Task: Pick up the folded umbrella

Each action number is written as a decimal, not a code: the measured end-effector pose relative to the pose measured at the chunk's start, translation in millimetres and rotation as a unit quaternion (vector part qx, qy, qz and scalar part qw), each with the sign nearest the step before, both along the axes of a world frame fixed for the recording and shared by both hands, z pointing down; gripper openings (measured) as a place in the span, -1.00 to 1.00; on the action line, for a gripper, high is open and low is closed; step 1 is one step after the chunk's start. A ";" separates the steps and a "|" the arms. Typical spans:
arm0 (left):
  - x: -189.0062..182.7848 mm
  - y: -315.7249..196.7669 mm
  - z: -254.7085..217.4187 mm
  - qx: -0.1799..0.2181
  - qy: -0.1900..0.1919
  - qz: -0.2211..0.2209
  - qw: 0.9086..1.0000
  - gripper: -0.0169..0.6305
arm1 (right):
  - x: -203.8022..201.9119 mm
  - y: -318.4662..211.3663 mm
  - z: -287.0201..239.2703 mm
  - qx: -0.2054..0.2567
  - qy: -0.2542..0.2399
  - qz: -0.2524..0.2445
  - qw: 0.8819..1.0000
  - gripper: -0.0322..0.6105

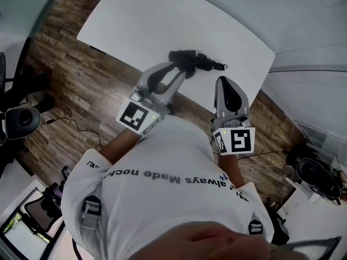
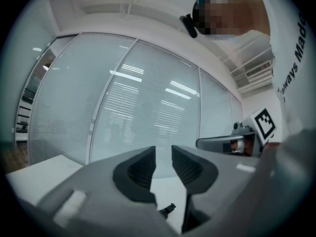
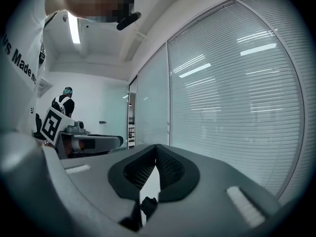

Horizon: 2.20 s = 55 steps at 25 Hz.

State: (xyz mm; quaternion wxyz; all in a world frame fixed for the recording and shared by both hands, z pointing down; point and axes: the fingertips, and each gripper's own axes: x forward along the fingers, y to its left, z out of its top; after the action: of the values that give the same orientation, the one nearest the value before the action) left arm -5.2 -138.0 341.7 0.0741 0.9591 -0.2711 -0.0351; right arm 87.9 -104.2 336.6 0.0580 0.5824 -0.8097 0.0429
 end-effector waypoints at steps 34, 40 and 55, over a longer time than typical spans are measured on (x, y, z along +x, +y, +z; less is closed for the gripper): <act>54.7 -78.8 26.6 -0.040 -0.012 0.019 0.999 -0.71 | 40.2 -87.3 94.6 -0.089 0.144 -0.101 0.980 -0.54; 45.4 -88.8 38.2 -0.041 -0.015 0.013 0.999 -0.71 | 39.9 -101.1 171.8 -0.160 0.230 -0.161 0.946 -0.26; 27.2 -98.7 50.8 -0.057 -0.022 -0.013 0.998 -0.71 | 49.5 -117.9 339.3 -0.284 0.440 -0.304 0.796 0.04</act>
State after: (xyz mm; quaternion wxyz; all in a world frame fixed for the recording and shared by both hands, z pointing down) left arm 22.0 -236.7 392.4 0.1222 0.9502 -0.2866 0.0006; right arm 137.5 -222.1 675.9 0.5810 0.2200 -0.7836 -0.0094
